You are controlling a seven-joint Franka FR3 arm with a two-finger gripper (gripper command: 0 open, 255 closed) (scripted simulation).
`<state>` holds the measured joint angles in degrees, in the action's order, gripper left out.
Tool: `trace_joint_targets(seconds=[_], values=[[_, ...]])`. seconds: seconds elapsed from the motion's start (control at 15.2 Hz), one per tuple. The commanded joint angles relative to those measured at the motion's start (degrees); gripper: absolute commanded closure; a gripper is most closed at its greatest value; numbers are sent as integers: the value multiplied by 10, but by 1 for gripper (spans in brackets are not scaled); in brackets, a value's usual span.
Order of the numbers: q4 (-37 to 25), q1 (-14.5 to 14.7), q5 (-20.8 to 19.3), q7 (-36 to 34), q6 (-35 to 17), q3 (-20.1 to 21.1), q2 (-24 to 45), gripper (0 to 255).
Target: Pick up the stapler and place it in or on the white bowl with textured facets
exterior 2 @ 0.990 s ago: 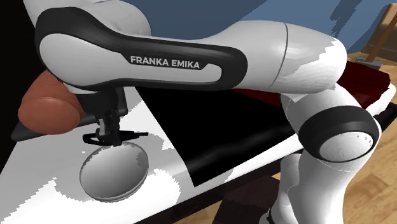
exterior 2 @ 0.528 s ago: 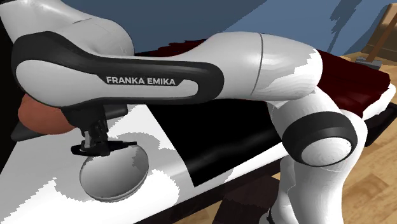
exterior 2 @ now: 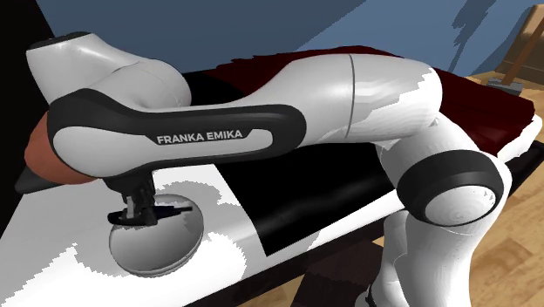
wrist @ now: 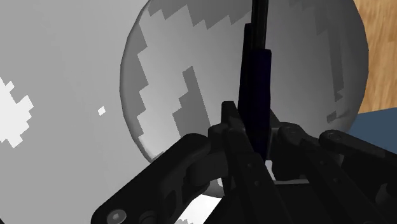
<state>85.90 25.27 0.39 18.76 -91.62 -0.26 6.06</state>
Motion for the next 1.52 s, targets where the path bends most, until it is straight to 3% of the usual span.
trace_joint_targets(seconds=[0.0,0.4,0.46,0.79,1.06,1.45], values=[[7,1,0,-1,-7,1,-1,255],[7,1,0,-1,-6,1,-1,255],[7,1,0,-1,-6,1,-1,0],[7,1,0,-1,-6,1,-1,0],[-103,1,0,-2,77,1,26,0],[-103,1,0,-2,77,1,26,0]])
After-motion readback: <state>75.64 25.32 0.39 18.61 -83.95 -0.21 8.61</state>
